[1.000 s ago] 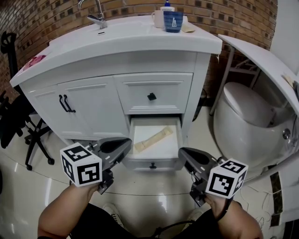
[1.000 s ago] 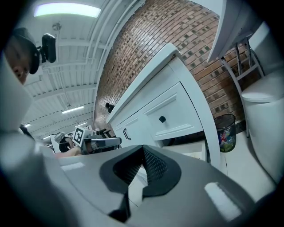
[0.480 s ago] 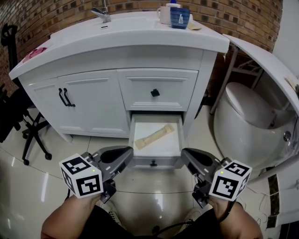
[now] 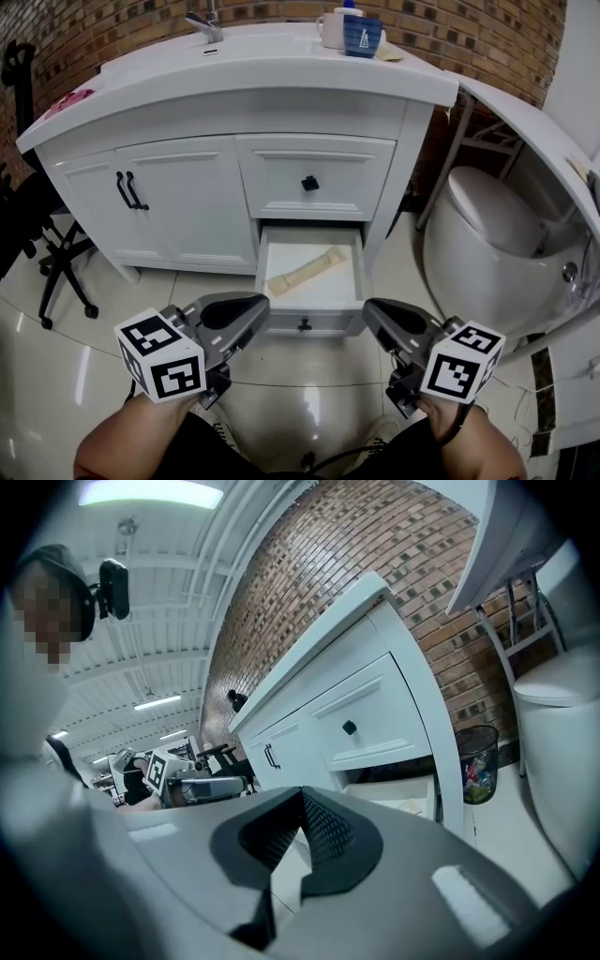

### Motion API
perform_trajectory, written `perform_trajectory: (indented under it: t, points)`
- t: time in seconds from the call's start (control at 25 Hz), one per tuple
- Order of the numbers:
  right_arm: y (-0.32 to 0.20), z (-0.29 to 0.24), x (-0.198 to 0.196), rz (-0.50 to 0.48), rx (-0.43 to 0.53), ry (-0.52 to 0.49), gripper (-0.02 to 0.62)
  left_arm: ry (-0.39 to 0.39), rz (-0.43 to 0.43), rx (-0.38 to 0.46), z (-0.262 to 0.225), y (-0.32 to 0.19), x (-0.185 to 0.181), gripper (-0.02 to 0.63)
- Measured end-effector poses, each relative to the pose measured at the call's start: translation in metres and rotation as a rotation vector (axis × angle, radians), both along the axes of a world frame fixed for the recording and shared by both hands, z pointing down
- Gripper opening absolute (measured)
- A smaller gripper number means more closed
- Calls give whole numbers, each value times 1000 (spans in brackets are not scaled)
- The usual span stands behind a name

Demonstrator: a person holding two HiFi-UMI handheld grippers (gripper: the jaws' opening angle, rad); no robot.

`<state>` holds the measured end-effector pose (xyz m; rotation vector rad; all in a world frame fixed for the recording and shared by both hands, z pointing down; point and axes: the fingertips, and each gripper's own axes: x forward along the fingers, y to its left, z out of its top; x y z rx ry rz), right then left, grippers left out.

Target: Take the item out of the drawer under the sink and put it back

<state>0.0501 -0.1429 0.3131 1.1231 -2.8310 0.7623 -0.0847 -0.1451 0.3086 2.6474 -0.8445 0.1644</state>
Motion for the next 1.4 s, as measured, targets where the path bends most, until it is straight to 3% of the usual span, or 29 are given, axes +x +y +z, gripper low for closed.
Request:
perform_trajectory:
  t: [0.2,0.4,0.56,0.92,1.4]
  points:
    - [14,-8,-2,1,26,4,5,-39,42,53,-10,24,7,6]
    - [32,-17,-4,3,42,0,5,-57,26,73,-15,42,-3,6]
    - [53,-33,-8,-2,70,-26,5,-47,-3,83,-21,52,-14,6]
    - [91,-40,-25,-12,103,45,5,-53,6,117,-29,86,-20,6]
    - [98,-30,-30,6,90,95,5,-21,15,138,-37,94,-25,6]
